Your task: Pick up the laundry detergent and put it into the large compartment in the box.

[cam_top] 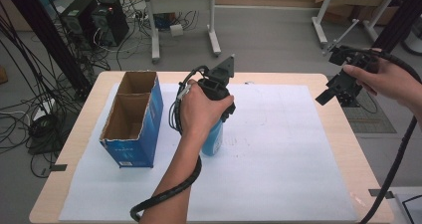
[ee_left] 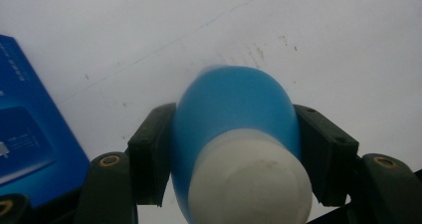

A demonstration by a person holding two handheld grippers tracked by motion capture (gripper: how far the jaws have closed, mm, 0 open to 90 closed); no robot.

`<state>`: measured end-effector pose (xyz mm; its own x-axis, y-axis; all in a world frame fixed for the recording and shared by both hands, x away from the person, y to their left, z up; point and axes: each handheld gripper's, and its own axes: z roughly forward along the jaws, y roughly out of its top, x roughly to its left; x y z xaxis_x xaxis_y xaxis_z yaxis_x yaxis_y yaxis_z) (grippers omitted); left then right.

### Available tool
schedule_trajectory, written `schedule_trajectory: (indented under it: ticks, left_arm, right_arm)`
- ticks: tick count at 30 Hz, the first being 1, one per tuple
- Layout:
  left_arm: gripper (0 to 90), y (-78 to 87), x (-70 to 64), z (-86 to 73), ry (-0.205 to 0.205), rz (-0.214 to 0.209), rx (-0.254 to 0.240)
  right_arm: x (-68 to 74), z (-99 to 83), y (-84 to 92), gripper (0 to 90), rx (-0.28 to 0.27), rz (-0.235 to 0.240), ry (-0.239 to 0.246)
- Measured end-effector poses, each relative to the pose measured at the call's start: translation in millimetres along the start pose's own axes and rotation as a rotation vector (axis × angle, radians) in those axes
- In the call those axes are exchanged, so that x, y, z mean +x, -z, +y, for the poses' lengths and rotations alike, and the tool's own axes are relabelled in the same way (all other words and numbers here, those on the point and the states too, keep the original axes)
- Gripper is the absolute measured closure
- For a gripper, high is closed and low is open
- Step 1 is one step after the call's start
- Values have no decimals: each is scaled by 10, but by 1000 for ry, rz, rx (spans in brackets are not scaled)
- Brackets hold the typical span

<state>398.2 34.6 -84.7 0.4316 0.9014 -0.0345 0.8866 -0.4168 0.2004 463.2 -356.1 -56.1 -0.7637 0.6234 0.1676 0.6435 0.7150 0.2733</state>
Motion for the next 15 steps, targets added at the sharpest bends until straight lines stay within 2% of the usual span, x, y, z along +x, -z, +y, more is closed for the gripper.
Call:
schedule_trajectory:
  ticks: [5, 9, 15]
  left_arm:
    - [383, 270, 18, -59, -5, 1, -20]
    - [383, 512, 57, -110, 8, 2, -40]
    - [383, 891, 74, -210, 27, 30, -73]
  right_arm:
    - [5, 14, -12, 47, 0, 0, 3]
    - [15, 36, -16, 47, 0, 0, 7]
    - [85, 80, -1, 46, -3, -13, 16]
